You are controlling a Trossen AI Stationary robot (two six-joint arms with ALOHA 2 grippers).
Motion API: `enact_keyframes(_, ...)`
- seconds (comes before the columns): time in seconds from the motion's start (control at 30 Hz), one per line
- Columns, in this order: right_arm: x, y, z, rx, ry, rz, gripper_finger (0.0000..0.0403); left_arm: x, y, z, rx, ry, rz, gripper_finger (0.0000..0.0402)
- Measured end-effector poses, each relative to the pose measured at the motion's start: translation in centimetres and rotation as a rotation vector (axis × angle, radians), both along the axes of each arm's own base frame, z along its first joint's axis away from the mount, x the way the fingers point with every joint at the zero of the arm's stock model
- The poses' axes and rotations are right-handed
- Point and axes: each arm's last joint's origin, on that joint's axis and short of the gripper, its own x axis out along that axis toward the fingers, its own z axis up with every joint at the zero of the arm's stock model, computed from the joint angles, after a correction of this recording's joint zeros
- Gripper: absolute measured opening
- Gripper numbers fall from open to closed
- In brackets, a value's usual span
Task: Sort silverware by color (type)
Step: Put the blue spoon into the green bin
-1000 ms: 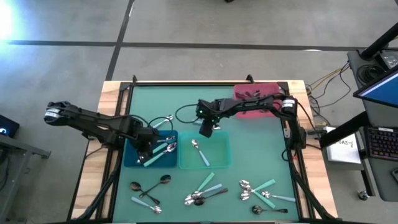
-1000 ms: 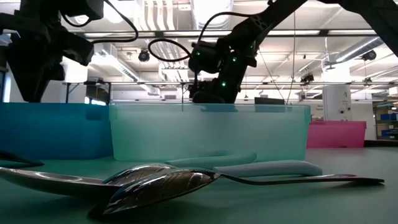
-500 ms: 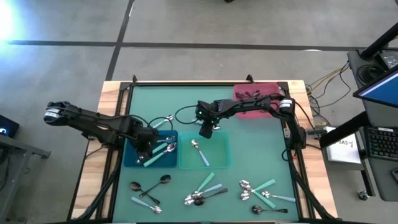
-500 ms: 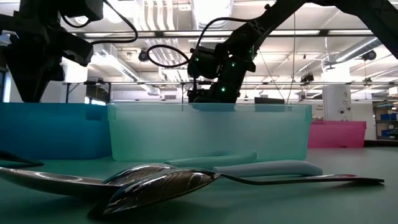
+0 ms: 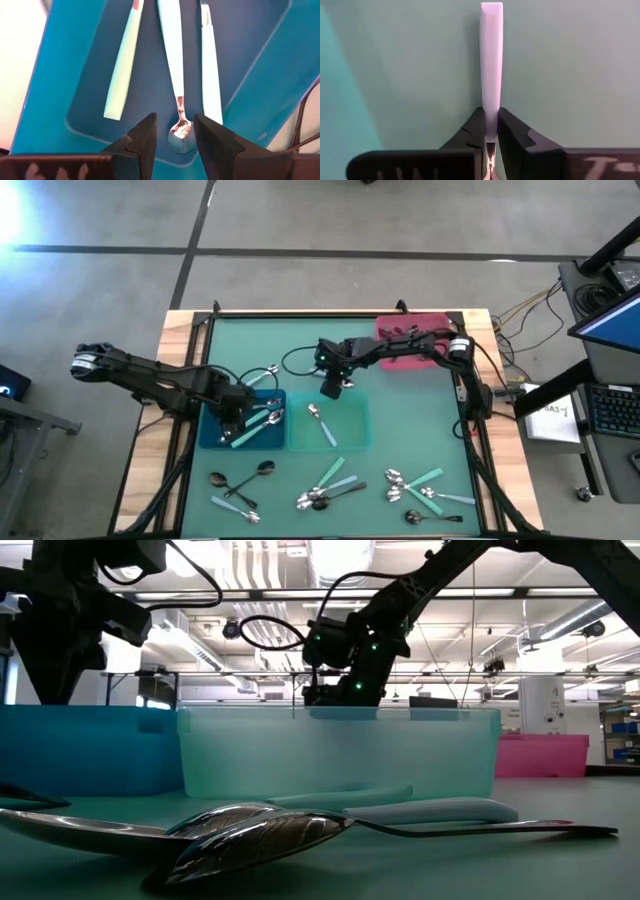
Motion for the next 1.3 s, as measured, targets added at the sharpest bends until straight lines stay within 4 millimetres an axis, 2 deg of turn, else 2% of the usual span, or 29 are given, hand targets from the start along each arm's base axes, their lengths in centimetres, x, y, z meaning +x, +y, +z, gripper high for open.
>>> enact_keyframes(0.33,-0.3,-0.8,0.9,-0.003,-0.013,0.0,0.0017,0.0,0.0,0.0,0.0,-0.001,0.0,0.0114)
enact_keyframes(0.77,-1.4,-0.1,6.2,-0.014,-0.135,0.051,0.0017,0.1,0.0,0.0,0.003,-0.01,0.001,0.0114)
enact_keyframes(1.03,-1.3,2.5,8.1,0.051,-0.205,0.203,0.0017,0.5,0.2,0.0,0.1,-0.066,0.012,0.0114)
enact_keyframes(1.3,-1.0,4.9,8.6,0.021,-0.219,0.33,0.0017,2.7,0.4,0.7,0.23,-0.31,0.013,0.0114)
